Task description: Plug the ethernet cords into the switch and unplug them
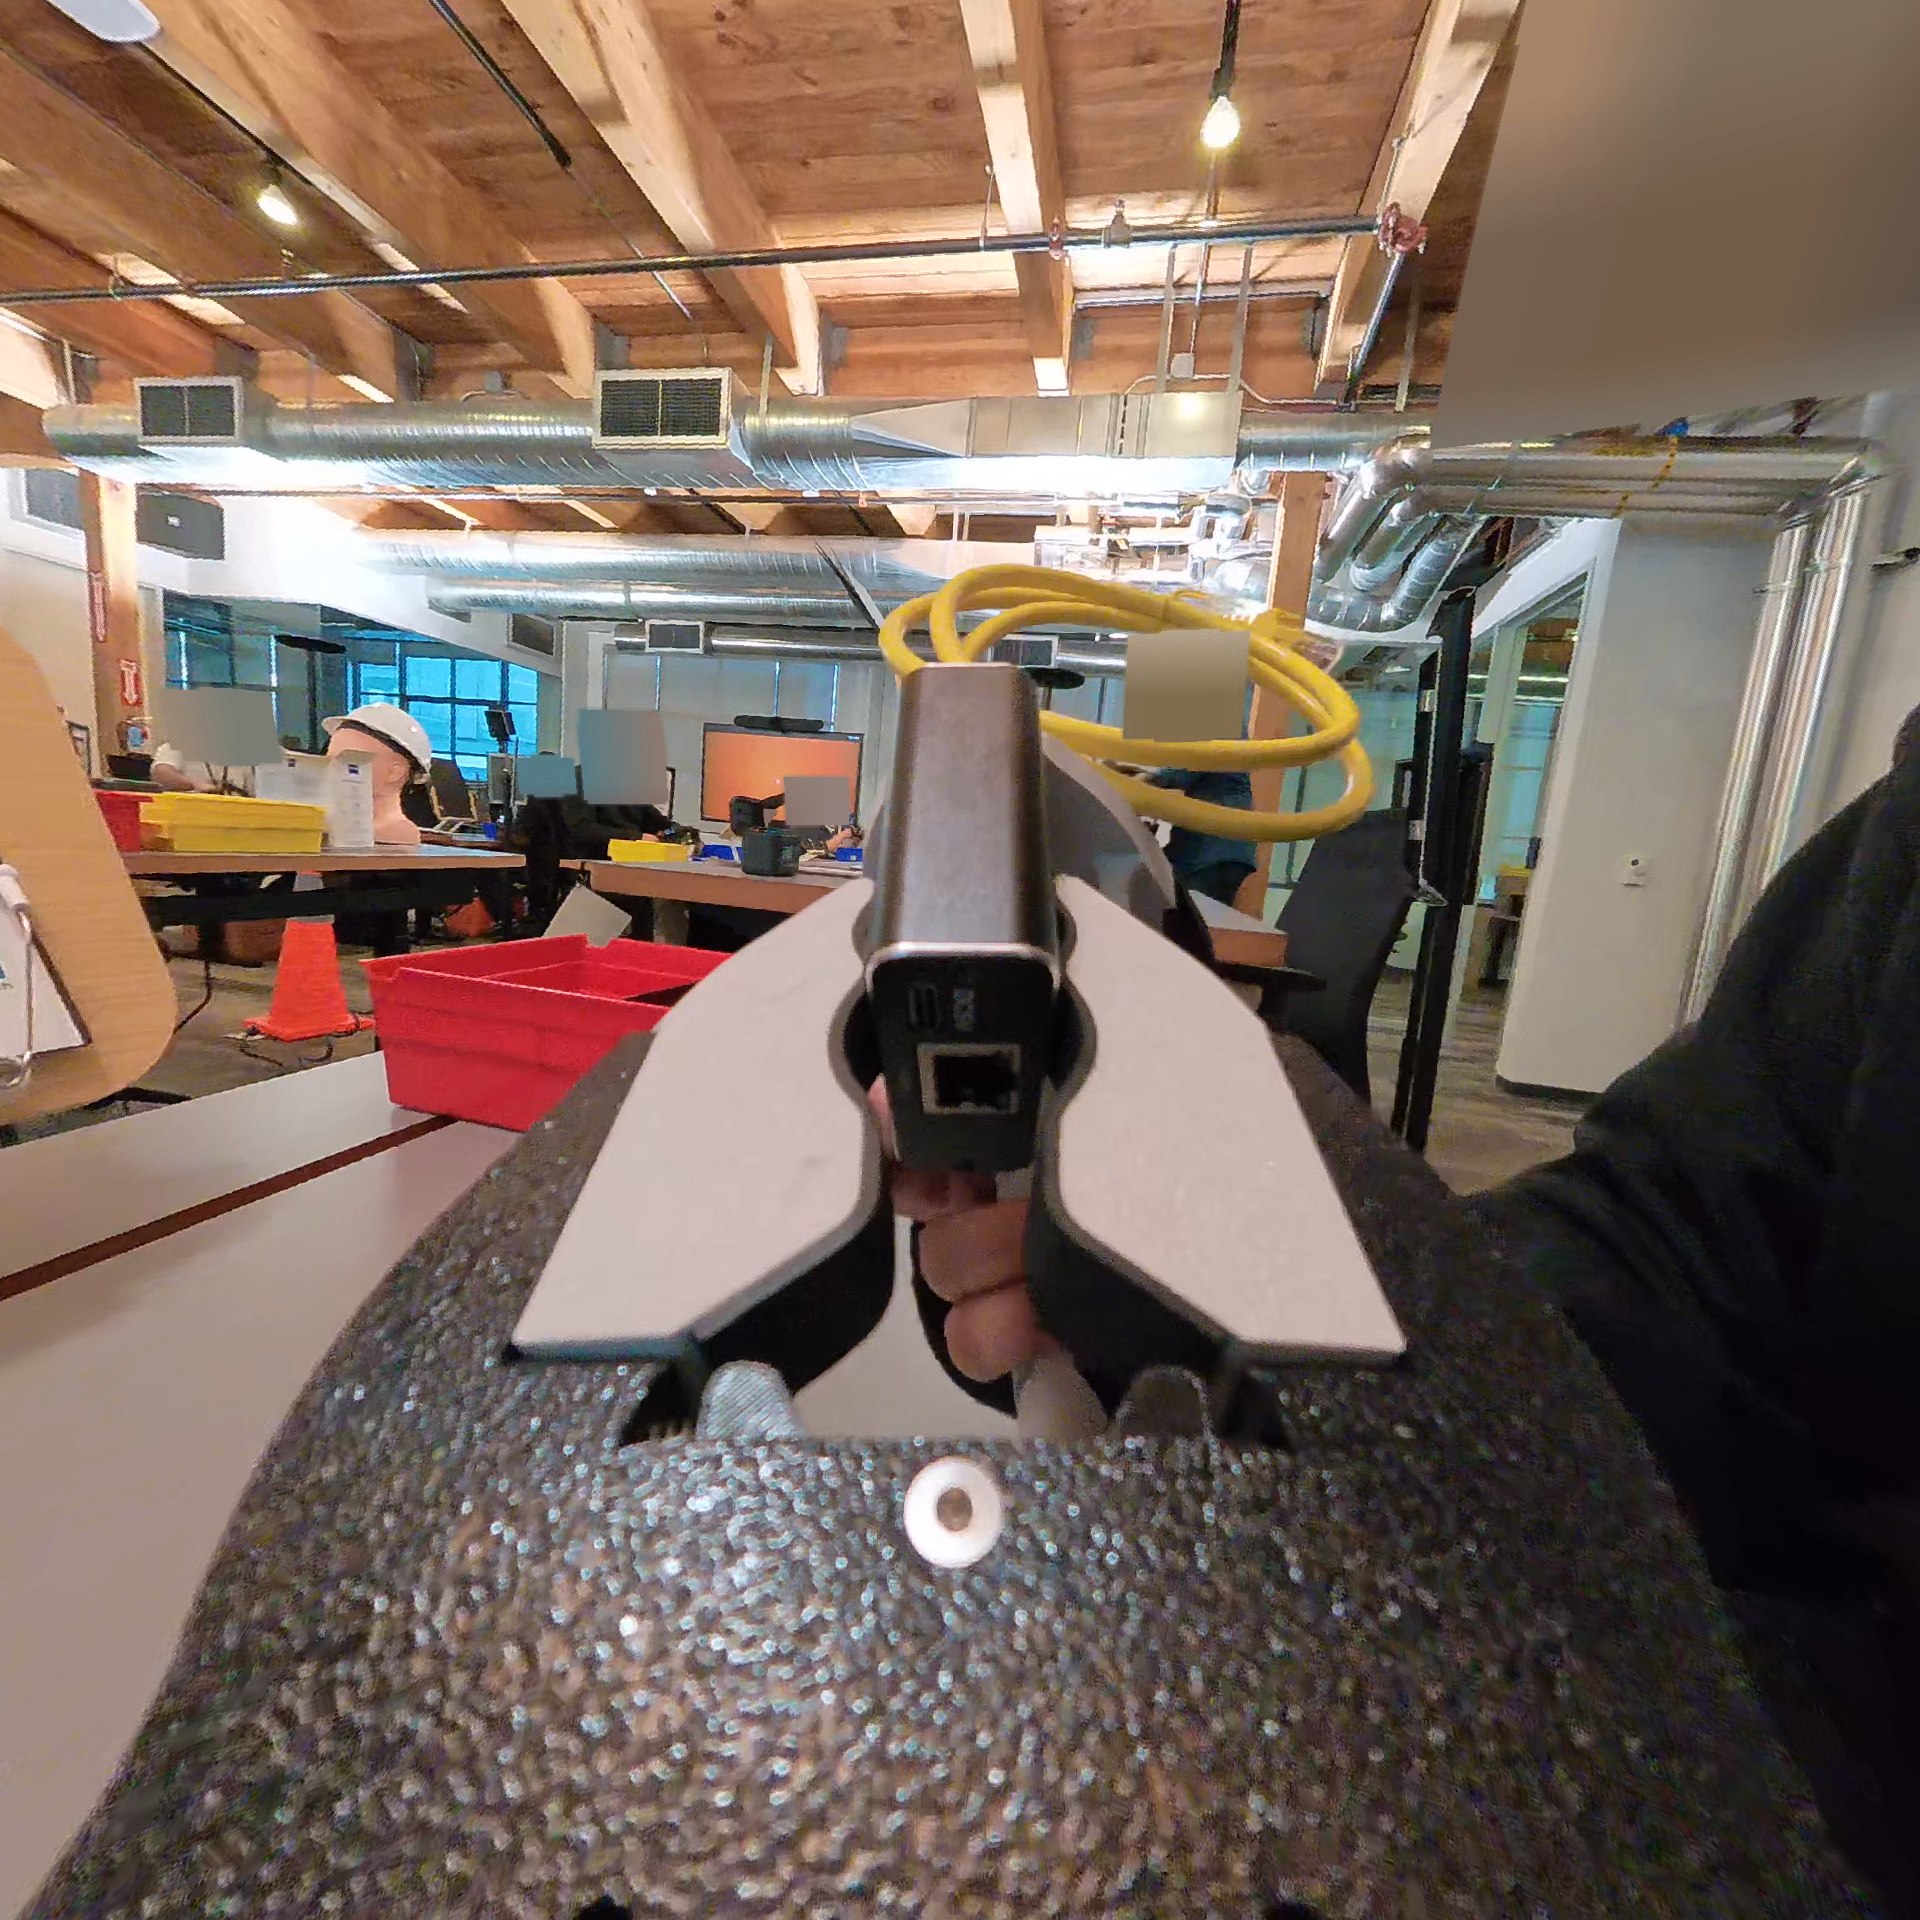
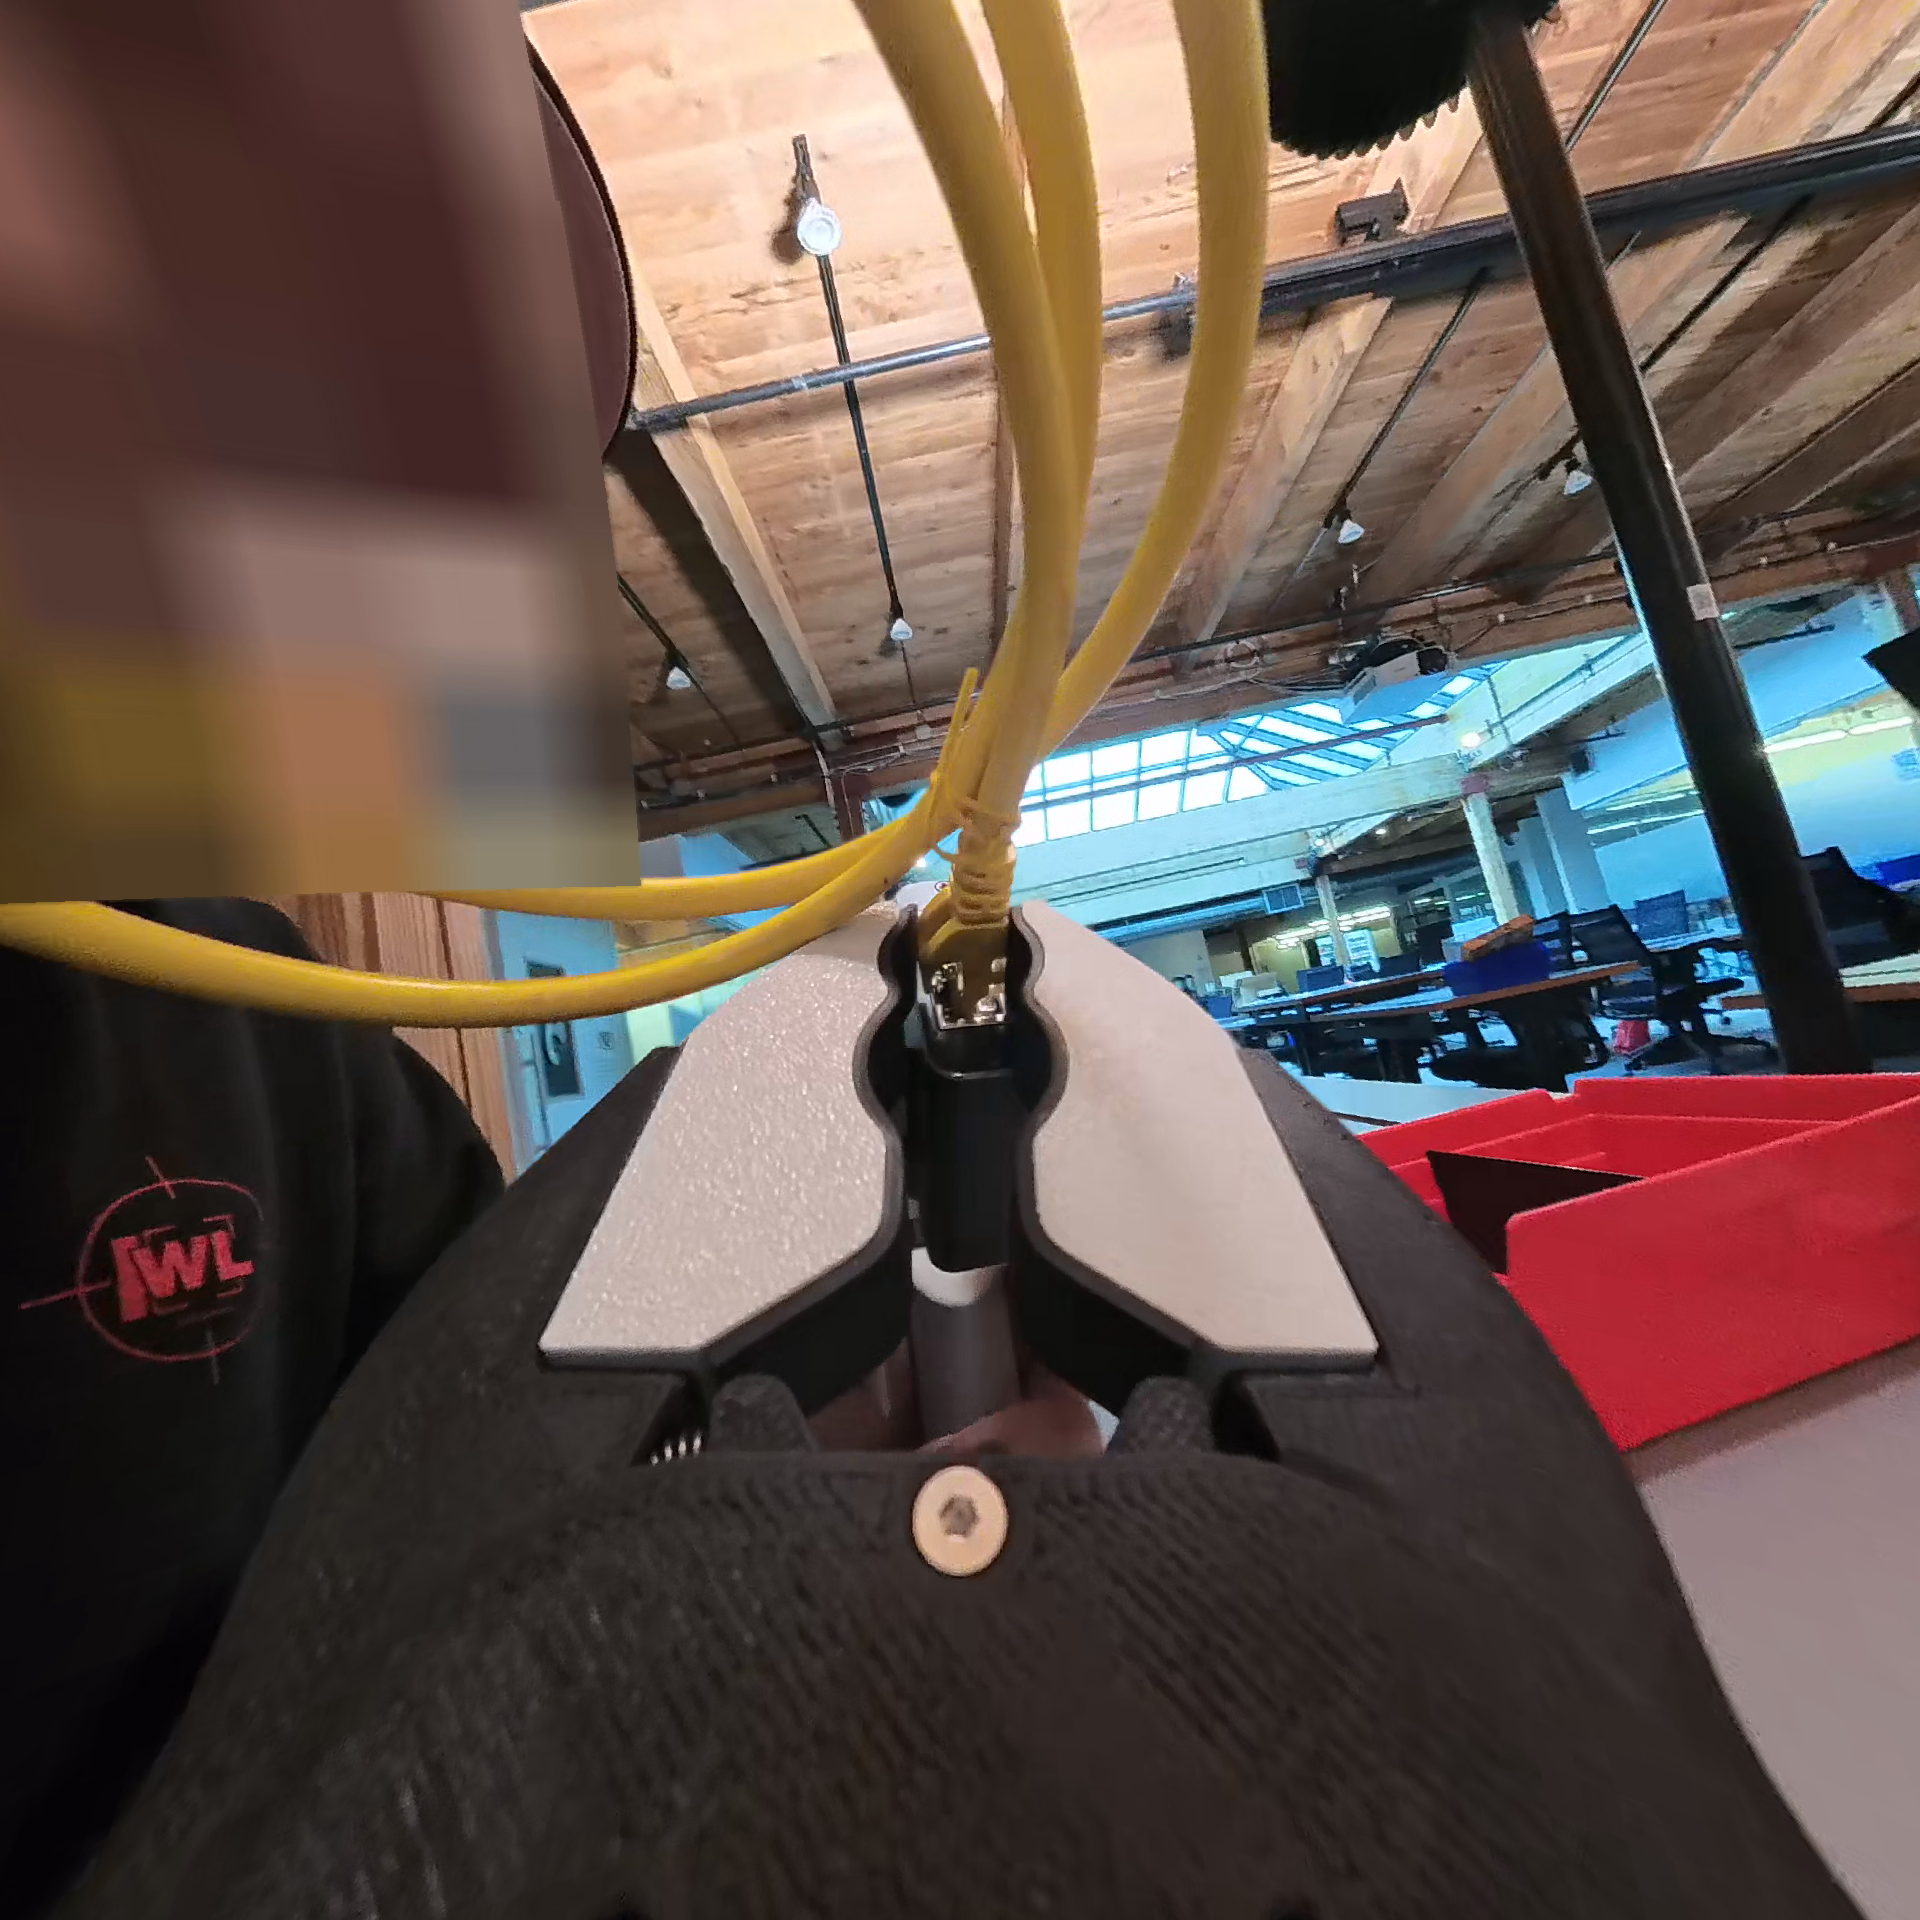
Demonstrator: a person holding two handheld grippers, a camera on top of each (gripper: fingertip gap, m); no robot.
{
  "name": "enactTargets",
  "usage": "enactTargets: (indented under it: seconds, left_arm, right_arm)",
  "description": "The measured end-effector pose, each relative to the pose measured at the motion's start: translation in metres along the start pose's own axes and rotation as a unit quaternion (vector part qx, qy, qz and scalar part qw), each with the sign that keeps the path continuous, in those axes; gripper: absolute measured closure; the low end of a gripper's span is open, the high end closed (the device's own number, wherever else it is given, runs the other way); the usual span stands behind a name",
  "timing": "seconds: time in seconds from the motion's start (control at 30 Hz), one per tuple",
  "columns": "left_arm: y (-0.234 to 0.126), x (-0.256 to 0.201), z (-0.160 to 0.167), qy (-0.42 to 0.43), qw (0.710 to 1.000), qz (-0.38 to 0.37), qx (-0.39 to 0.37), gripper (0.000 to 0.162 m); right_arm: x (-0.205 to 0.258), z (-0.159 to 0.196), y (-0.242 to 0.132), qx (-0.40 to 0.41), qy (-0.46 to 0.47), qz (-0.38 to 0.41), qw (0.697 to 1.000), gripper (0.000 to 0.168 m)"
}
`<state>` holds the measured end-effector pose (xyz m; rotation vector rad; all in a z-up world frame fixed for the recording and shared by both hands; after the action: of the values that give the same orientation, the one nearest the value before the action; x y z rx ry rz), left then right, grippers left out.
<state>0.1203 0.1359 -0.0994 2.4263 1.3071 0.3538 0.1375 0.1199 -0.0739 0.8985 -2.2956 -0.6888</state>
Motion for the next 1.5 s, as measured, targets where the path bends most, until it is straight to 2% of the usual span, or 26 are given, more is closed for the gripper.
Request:
enactTargets:
  seconds: [0.17, 0.33, 0.67, 0.87, 0.97, 1.17, 1.37, 1.5]
  left_arm:
    - [0.001, -0.004, 0.000, 0.032, 0.999, 0.002, 0.007, 0.136]
    - [0.004, -0.014, -0.006, 0.074, 0.997, 0.017, 0.009, 0.136]
    - [0.008, -0.031, -0.012, 0.079, 0.995, 0.055, -0.014, 0.135]
    - [0.008, -0.034, -0.015, 0.079, 0.995, 0.059, -0.024, 0.135]
    - [0.008, -0.030, -0.014, 0.051, 0.997, 0.046, -0.025, 0.135]
    - [0.010, -0.010, 0.005, -0.062, 0.998, -0.005, 0.010, 0.136]
    - [0.006, 0.008, 0.035, -0.202, 0.977, -0.059, 0.023, 0.136]
    - [0.001, 0.018, 0.052, -0.243, 0.966, -0.083, 0.029, 0.135]
  right_arm:
    - [0.005, -0.001, -0.002, -0.007, 0.003, -0.032, 0.999, 0.152]
    - [0.018, -0.002, -0.002, -0.002, -0.040, -0.068, 0.997, 0.153]
    - [0.042, -0.004, 0.006, 0.106, -0.126, -0.079, 0.983, 0.153]
    - [0.046, -0.004, 0.009, 0.124, -0.126, -0.074, 0.982, 0.153]
    - [0.039, -0.006, 0.009, 0.119, -0.103, -0.056, 0.986, 0.153]
    - [0.006, -0.007, -0.004, 0.079, -0.021, -0.012, 0.997, 0.153]
    - [-0.032, 0.004, -0.022, 0.065, 0.034, 0.049, 0.996, 0.153]
    - [-0.050, 0.013, -0.032, 0.061, 0.062, 0.077, 0.993, 0.153]
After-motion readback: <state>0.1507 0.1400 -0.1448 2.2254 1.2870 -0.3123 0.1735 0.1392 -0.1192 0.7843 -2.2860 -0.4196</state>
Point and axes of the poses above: each gripper's, where its closed fingertips meet, y out along the fingers, z out of its underside, x = y × z across the jaws, the point moved 2 cm from there along -y, back along the fingers, and after that the axes turned 9 degrees about y, right-handed, at the moved point
